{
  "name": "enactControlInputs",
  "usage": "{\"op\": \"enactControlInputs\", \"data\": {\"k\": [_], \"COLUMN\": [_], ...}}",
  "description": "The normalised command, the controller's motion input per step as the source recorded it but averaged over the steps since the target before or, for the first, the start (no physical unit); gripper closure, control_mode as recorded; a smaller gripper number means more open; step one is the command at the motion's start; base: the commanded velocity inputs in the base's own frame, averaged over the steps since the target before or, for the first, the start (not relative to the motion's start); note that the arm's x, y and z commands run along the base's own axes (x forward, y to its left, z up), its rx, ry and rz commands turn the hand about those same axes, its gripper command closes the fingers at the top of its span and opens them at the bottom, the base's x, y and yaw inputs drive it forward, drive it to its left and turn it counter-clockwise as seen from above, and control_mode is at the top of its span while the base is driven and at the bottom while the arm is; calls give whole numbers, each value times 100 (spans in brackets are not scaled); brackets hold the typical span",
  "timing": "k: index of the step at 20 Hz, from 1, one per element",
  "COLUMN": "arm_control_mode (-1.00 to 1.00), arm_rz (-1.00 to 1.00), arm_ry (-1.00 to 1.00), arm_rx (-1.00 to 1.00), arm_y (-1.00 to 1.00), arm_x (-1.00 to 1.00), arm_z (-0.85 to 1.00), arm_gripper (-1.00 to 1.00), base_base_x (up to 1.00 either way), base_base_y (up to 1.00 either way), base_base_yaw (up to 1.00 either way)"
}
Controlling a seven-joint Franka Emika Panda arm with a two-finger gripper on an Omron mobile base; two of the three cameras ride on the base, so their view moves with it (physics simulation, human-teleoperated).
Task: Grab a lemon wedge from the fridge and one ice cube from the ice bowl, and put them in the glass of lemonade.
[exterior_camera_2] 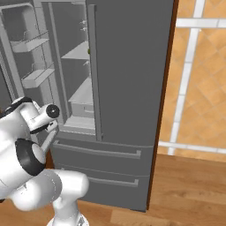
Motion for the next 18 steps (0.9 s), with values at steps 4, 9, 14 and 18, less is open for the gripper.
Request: {"op": "enactControlInputs", "data": {"k": [4, 9, 14, 18], "arm_control_mode": [-100, -100, -100, -100], "arm_rz": [0, -1, -16, -21], "arm_ry": [-12, -28, -25, -15], "arm_rx": [-25, -23, -15, -12], "arm_y": [100, 74, -53, -100], "arm_x": [-2, -18, -25, -22], "arm_z": [-22, 3, 56, 91], "arm_gripper": [-100, -100, -100, -100], "base_base_x": [0, 0, 0, 0], "base_base_y": [0, 0, 0, 0], "base_base_yaw": [0, 0, 0, 0]}}
